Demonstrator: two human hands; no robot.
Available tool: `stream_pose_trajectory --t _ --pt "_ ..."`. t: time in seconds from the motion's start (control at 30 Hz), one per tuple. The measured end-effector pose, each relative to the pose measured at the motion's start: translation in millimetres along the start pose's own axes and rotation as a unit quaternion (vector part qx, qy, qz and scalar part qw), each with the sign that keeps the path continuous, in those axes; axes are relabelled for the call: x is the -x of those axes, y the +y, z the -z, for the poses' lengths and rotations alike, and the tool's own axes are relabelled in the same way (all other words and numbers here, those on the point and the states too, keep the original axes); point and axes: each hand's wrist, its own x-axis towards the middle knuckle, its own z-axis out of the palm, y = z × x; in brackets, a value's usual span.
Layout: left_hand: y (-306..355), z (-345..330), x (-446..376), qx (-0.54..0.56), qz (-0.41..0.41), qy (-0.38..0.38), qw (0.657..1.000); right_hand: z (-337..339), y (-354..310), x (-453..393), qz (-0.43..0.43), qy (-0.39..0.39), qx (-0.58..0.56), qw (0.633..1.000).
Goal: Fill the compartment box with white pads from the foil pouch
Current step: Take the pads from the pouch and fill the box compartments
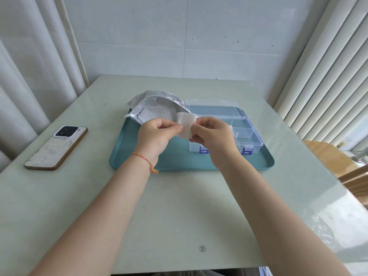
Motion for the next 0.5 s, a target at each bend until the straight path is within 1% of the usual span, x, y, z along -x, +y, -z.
stream_pose_trajectory --t 0.1,0.27,0.4,0.5 --pt "-0.5 -1.5 0.3 0.005 0.004 -0.004 1.000 0.2 0.3 -0.2 -0.002 -0.008 -0.011 1.000" --pt "-2.9 -6.8 1.8 0.043 0.015 -0.001 0.999 0.5 1.5 -0.5 -0.007 -0.020 -0.026 0.999" --pt "-0.6 -17.4 1.9 0.070 0.009 0.025 0.997 6.2 -5.2 -3.7 -0.023 -0.025 -0.039 0.999" --pt "7.3 -30.5 -2.2 0.074 -0.012 0.029 0.997 18.2 -19.6 -11.9 -0.017 -0.029 0.019 0.999"
